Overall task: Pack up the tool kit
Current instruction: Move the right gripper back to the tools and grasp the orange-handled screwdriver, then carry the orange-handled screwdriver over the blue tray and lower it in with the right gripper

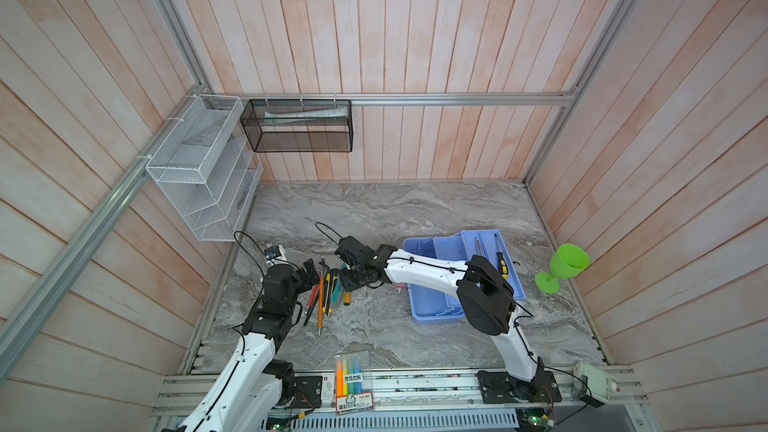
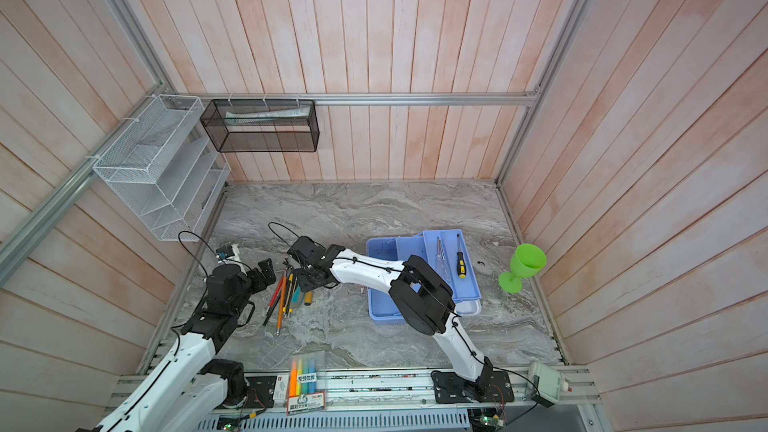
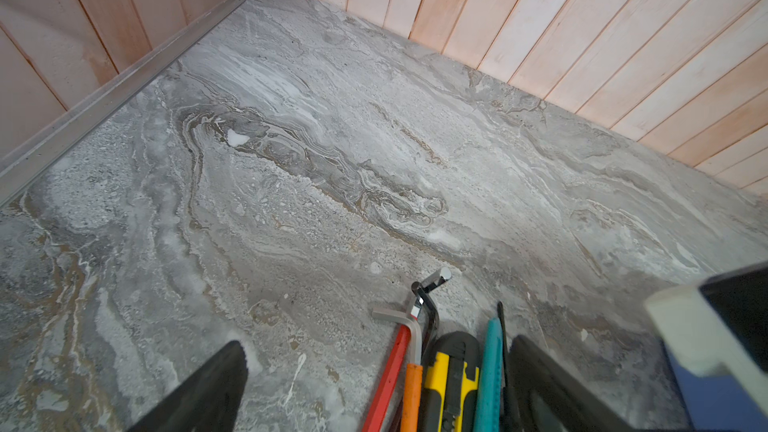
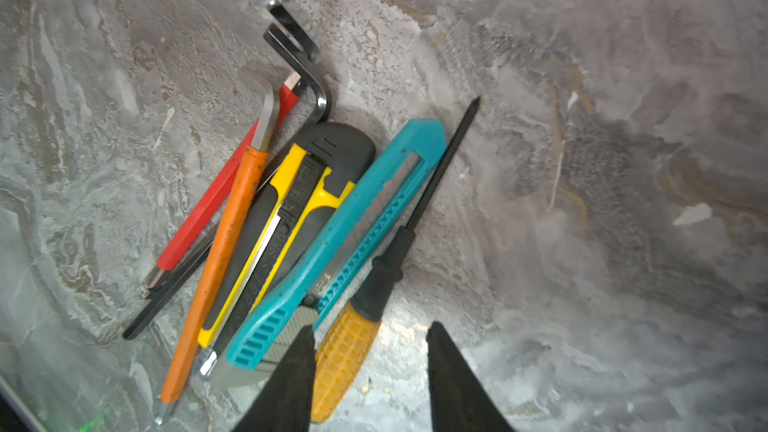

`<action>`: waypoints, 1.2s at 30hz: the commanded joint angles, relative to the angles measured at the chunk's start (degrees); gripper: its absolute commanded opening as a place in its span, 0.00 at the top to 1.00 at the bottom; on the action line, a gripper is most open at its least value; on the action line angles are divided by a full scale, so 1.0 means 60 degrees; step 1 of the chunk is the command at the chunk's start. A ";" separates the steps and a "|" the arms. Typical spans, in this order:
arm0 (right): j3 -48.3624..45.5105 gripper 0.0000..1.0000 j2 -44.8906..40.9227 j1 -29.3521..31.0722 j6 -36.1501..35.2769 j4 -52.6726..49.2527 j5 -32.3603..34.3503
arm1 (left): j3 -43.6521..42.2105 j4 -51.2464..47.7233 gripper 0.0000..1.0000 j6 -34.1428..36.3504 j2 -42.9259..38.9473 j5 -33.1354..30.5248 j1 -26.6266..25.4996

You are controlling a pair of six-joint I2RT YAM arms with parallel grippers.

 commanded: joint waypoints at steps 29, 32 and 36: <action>0.0943 0.63 0.1115 0.0485 -0.0314 -0.2024 0.0639 | -0.0107 0.0038 0.00 -0.0016 -0.0104 0.0094 0.0060; 0.1062 0.62 0.1329 0.0486 -0.0236 -0.1903 0.0242 | -0.0101 0.0040 0.00 -0.0012 -0.0105 0.0105 0.0050; 0.1075 0.63 0.1475 0.0492 -0.0220 -0.1902 0.0096 | -0.0107 0.0038 0.00 -0.0015 -0.0093 0.0103 0.0047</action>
